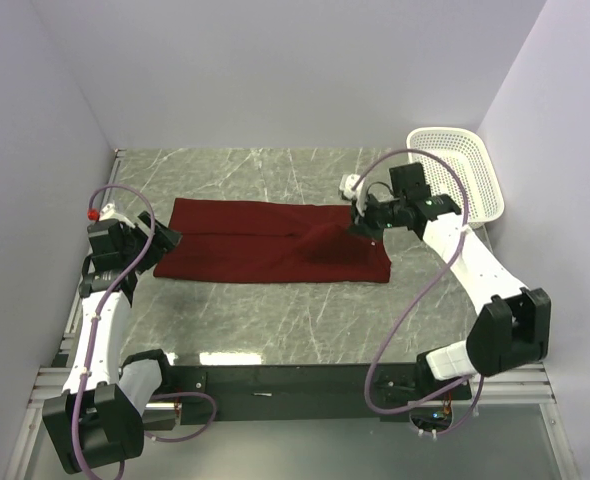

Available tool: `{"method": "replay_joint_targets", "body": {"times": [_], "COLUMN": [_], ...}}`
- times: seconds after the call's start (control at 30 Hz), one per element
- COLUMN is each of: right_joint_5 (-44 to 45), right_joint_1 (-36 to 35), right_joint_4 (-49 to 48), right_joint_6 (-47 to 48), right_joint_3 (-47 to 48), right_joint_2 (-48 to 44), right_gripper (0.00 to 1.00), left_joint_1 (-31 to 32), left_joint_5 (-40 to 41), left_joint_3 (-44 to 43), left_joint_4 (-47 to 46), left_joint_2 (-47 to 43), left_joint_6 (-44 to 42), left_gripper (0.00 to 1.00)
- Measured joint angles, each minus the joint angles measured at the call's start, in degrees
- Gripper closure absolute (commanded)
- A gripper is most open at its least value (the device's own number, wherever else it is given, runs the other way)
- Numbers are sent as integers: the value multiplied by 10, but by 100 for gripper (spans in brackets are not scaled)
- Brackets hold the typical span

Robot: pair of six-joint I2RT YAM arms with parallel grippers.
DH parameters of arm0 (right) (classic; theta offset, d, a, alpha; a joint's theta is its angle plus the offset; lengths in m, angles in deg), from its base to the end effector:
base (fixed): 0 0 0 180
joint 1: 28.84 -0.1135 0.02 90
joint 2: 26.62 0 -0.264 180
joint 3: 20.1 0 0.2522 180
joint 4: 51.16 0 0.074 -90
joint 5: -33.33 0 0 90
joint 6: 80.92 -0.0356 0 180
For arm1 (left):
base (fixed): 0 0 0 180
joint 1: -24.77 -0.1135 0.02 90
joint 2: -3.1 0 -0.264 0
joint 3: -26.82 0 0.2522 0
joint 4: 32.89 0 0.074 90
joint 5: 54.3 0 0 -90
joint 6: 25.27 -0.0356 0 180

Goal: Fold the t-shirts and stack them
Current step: Fold the tshirt

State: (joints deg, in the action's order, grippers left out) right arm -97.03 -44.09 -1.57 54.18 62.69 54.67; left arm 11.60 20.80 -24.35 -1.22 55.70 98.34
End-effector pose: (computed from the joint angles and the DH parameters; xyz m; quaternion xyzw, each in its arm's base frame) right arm 0.2831 0.1011 0.3058 -0.5472 0.6957 0.2248 0.4073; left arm 0.1993 0.0372 0.2577 -0.2894 0.8247 -0.1960 0.4446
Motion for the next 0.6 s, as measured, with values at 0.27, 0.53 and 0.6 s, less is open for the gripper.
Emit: {"method": "replay_joint_targets", "body": {"times": [0.27,0.53,0.6], "right_joint_5": [-8,65,85], "right_joint_1": [-62,-153,-164], "right_joint_4": [73,61,51], "right_joint_6": [112,116,113], "right_joint_3": [-101,-208,-216], "right_joint_2": [-38,-39,-39], "right_gripper": [100,100,100], "left_joint_1": [0,0,0], "left_joint_5": [-44,-67,-70], "left_joint_3": [7,7,7], "left_joint_4": [-14,-22,-22], "left_joint_2": [7,22,24], "left_joint_6": [-1,-2,-2], "left_gripper": [17,17,17]}}
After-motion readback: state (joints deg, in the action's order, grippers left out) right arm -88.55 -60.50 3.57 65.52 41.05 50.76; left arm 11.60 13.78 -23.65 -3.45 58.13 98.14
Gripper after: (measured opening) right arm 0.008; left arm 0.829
